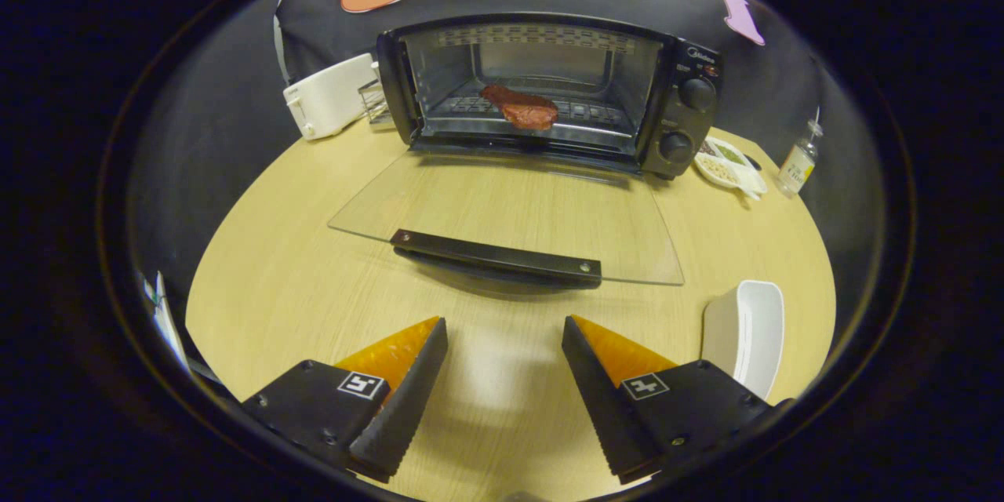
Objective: Open the toaster oven, put the food inside, and close the toaster oven door.
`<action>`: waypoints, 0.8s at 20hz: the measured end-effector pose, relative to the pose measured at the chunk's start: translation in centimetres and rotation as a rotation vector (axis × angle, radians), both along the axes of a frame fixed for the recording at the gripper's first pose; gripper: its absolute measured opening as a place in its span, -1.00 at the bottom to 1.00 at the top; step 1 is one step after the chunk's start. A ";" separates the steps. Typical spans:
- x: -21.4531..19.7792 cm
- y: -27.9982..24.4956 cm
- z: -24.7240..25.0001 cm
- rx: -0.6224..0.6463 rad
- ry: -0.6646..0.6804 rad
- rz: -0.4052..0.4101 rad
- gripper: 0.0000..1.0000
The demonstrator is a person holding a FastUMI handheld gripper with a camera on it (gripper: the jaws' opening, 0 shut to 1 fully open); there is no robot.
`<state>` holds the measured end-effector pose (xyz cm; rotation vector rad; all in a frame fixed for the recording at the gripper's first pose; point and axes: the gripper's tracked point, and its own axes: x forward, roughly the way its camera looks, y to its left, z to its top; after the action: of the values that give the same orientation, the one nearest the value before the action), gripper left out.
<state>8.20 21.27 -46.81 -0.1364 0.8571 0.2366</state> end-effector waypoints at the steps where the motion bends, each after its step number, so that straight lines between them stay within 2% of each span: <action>1: 0.3 0.1 -0.2 -0.011 0.006 0.000 0.90; 5: 1.1 0.8 -0.5 -0.041 0.009 0.030 0.90; 10: 1.2 0.5 -0.2 -0.047 0.026 0.023 0.90; 16: 2.3 -0.3 3.5 -0.038 -0.020 0.014 0.90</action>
<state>10.54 20.96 -43.34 -0.1796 0.8409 0.2319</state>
